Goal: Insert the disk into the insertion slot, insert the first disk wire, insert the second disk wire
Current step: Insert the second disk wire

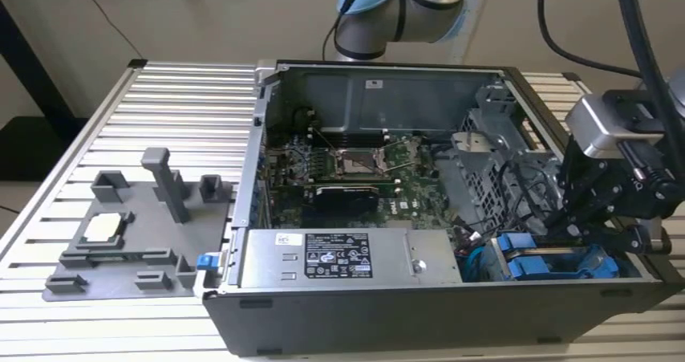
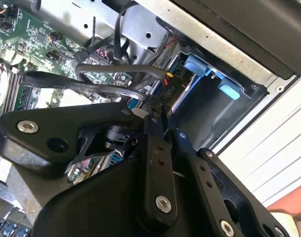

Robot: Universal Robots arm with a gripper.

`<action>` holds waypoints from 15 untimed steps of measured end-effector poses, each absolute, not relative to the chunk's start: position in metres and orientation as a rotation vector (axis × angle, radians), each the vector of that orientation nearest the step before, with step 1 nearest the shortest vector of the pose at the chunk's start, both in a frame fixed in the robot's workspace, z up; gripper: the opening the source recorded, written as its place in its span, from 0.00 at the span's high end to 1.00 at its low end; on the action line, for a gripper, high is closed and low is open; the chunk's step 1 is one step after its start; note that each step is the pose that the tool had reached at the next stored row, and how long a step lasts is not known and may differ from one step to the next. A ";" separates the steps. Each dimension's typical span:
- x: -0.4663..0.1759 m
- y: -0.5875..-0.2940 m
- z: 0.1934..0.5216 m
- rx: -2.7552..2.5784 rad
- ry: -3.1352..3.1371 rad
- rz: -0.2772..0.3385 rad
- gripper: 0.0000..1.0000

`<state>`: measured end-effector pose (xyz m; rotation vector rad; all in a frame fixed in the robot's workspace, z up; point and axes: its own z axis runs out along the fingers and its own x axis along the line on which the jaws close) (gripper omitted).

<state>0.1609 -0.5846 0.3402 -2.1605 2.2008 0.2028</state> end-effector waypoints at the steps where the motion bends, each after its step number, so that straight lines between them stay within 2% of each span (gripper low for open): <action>1: 0.161 -0.585 0.340 -2.160 2.201 0.202 0.84; 12: 0.161 -0.585 0.335 -2.162 2.209 0.193 0.84; 13: 0.161 -0.585 0.335 -2.161 2.208 0.194 0.82; 14: 0.161 -0.585 0.335 -2.161 2.208 0.194 0.76; 15: 0.161 -0.585 0.335 -2.161 2.208 0.195 0.76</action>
